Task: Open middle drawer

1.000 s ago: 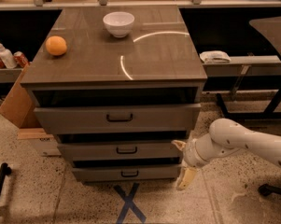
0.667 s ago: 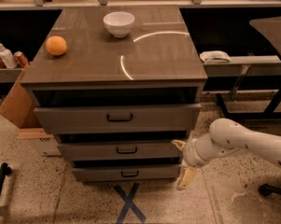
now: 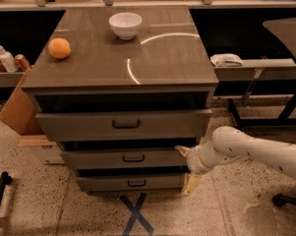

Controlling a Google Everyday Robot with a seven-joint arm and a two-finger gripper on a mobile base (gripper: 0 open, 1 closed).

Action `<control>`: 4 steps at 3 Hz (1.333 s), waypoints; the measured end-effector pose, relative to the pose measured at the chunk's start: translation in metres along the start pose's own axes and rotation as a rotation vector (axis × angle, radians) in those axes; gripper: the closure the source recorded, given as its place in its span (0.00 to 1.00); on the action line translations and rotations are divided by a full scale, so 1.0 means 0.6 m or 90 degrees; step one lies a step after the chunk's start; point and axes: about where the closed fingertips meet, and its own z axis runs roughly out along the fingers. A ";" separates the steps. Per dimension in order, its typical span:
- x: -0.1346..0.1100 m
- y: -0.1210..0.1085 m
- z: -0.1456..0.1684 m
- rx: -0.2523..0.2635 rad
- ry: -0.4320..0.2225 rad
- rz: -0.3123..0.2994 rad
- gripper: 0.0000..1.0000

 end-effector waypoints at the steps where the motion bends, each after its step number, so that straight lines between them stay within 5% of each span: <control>1: 0.006 -0.018 0.032 0.015 0.013 -0.018 0.00; 4: 0.015 -0.075 0.089 0.052 0.052 -0.029 0.00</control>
Offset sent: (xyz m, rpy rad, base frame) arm 0.0393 0.0138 -0.0312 -0.0608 -0.0985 -0.0112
